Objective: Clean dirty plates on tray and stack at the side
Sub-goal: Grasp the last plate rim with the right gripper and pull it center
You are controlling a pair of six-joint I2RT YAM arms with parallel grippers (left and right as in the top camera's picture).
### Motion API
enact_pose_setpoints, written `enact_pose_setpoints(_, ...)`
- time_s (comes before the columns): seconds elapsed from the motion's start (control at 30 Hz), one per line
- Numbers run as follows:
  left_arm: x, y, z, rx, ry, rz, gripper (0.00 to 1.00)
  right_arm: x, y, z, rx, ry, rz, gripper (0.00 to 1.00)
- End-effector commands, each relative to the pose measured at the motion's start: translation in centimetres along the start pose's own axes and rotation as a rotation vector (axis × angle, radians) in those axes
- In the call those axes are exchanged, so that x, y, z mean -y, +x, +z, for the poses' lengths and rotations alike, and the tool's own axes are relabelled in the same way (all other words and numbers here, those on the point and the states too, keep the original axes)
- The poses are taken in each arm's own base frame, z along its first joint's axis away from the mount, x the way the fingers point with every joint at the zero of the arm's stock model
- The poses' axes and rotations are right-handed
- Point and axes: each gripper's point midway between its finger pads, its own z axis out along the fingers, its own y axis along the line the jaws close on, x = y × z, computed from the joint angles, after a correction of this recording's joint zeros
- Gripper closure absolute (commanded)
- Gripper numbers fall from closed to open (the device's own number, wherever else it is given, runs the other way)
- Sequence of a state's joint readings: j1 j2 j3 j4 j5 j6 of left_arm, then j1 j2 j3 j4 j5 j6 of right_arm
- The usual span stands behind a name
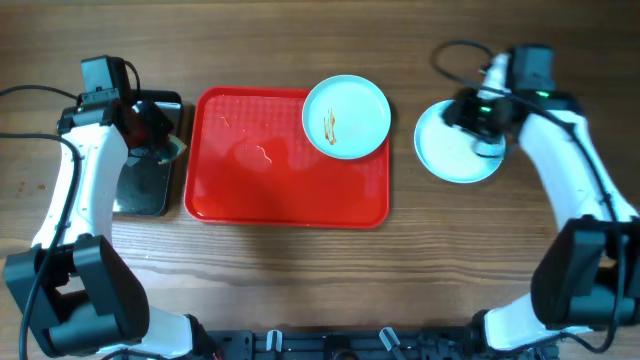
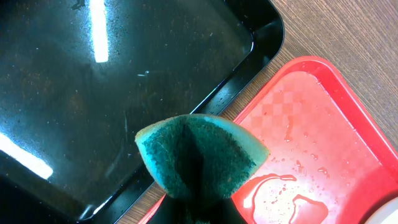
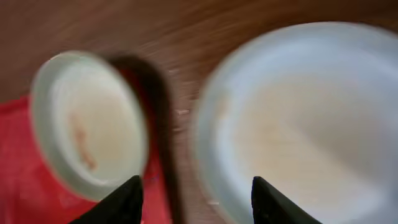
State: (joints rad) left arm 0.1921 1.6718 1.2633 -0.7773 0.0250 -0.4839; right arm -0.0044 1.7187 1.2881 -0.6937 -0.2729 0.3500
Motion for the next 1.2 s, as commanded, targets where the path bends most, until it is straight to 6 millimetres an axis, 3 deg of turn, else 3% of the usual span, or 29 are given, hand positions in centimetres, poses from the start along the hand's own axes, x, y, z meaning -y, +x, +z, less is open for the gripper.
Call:
enact_pose_setpoints(0.0,0.1,-0.1,0.2,-0.001,0.004,0.006,0.96,-5.9,1.3,2.6,-0.062,-0.050,-0.032,0.44)
enact_pose_setpoints(0.07,0.1,-0.1,0.2,-0.001,0.004,0.006,0.96,-8.0,2.2,4.7,-0.116,-0.040,-0.039,0.45)
enact_pose_setpoints(0.17,0.1,0.0,0.2,-0.001,0.004,0.006,0.96,-10.0,3.6,7.8,-0.200,-0.013,-0.038,0.58)
enact_pose_setpoints(0.33,0.1,0.0,0.2,-0.002,0.004,0.006,0.96,-10.4,4.8,10.4,-0.214,0.063,-0.021,0.71)
enact_pose_setpoints(0.47,0.1,0.0,0.2,-0.002,0.004,0.006,0.96,-10.4,6.3,10.7,-0.256,0.086,-0.030,0.76)
enact_pose_setpoints(0.67,0.2,0.1,0.2,-0.008,0.009,0.006,0.96,-10.7,10.4,11.4,-0.383,0.116,-0.055,0.76)
enact_pose_setpoints(0.87,0.2,0.1,0.2,-0.008,0.008,0.006,0.96,-11.5,12.7,12.4,-0.452,0.099,-0.067,0.76)
enact_pose_setpoints(1.03,0.2,0.1,0.2,-0.008,0.008,0.006,0.96,-13.0,14.8,12.5,-0.498,0.074,-0.101,0.79)
enact_pose_setpoints(1.17,0.2,0.1,0.2,-0.008,0.008,0.006,0.96,-15.6,18.2,12.2,-0.548,0.039,-0.195,0.82)
